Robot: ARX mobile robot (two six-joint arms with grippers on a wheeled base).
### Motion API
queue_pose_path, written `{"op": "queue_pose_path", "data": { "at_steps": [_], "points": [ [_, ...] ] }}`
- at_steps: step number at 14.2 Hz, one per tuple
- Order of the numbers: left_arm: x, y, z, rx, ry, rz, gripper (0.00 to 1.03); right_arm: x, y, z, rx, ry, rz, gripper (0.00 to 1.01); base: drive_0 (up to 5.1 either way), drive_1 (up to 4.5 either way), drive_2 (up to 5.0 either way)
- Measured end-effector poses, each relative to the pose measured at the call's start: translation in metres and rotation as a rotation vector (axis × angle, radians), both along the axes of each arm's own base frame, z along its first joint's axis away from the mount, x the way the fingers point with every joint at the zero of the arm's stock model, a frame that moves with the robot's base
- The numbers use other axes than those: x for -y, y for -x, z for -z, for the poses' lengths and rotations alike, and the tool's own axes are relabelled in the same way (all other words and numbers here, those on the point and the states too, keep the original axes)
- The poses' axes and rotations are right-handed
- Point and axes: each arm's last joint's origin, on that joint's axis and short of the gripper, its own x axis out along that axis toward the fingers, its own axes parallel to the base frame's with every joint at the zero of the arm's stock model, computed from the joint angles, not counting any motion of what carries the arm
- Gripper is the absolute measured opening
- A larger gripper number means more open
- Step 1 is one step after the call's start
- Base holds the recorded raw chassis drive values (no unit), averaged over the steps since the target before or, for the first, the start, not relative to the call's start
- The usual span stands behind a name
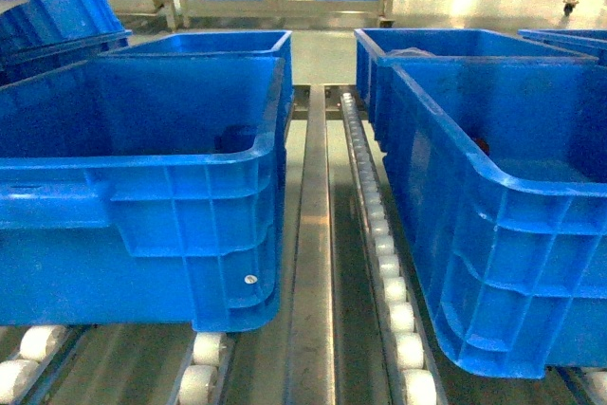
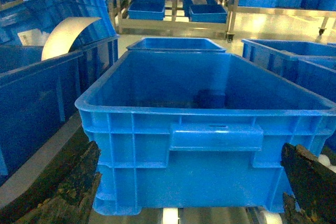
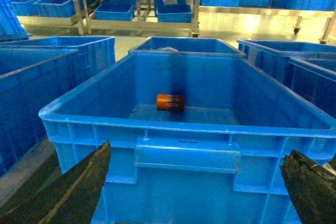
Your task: Sort blue parts and orange caps into right shelf containers
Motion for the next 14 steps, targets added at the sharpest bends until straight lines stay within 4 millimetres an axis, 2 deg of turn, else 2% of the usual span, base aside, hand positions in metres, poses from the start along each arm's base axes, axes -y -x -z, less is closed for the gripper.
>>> {"op": "queue_pose_path", "data": {
  "at_steps": [14],
  "points": [
    [0.0000, 0.0000, 0.0000, 0.000, 0.000, 0.000, 0.98, 0.0000, 0.0000, 0.0000, 0.000, 0.000, 0.000, 0.98, 0.0, 0.00, 0.0]
  ]
}}
